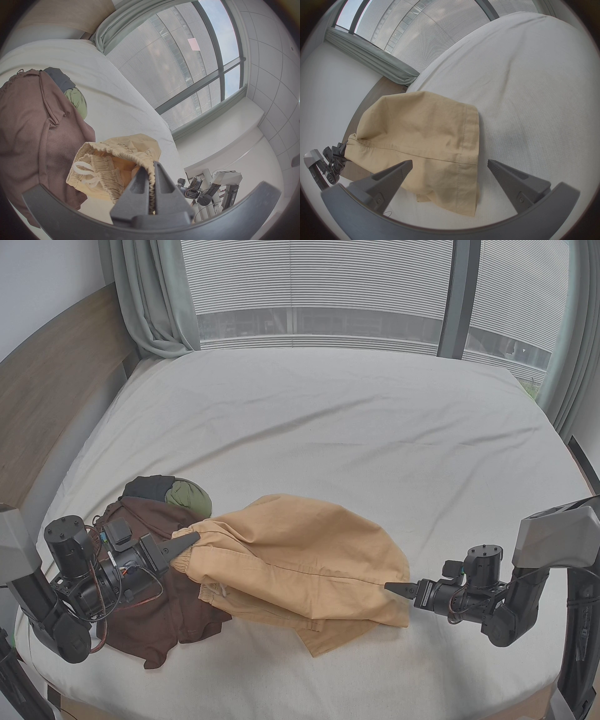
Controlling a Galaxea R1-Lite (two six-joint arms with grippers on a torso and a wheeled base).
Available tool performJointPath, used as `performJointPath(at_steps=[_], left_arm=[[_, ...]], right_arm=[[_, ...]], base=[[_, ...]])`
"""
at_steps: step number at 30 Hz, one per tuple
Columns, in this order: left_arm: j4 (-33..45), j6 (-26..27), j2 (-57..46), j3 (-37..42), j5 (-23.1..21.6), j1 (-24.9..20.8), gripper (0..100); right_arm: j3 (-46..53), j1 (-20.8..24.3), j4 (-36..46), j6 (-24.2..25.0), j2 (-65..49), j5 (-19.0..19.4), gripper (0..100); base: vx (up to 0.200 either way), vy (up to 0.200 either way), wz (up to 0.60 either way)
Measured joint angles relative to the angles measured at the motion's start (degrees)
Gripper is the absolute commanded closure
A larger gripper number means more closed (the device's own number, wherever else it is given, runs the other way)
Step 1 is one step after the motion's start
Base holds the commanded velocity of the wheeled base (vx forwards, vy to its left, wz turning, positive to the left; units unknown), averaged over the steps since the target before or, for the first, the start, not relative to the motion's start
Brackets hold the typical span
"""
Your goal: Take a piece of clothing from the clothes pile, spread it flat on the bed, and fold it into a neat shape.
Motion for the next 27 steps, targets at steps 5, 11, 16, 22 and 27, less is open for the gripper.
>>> performJointPath(at_steps=[5,11,16,22,27], left_arm=[[-0.4,0.0,0.0,0.0,0.0,0.0,100],[-0.6,0.0,0.0,-0.1,0.0,0.0,100],[-0.6,0.0,0.0,-0.2,0.0,0.4,100],[-0.6,0.0,0.1,-0.4,0.0,0.6,100],[-0.6,0.0,0.2,-0.4,0.0,0.6,100]], right_arm=[[-0.6,0.9,-0.7,1.8,1.0,0.2,0],[-0.3,3.4,-7.1,5.8,1.3,0.5,0],[1.5,4.2,-9.1,6.4,1.0,0.7,0],[4.6,3.9,-10.2,6.4,-1.1,2.7,0],[5.9,3.7,-11.7,6.3,-2.4,4.5,0]], base=[[0.000,0.000,0.00],[0.000,0.000,0.00],[0.000,0.000,0.00],[0.000,0.000,0.00],[0.000,0.000,0.00]])
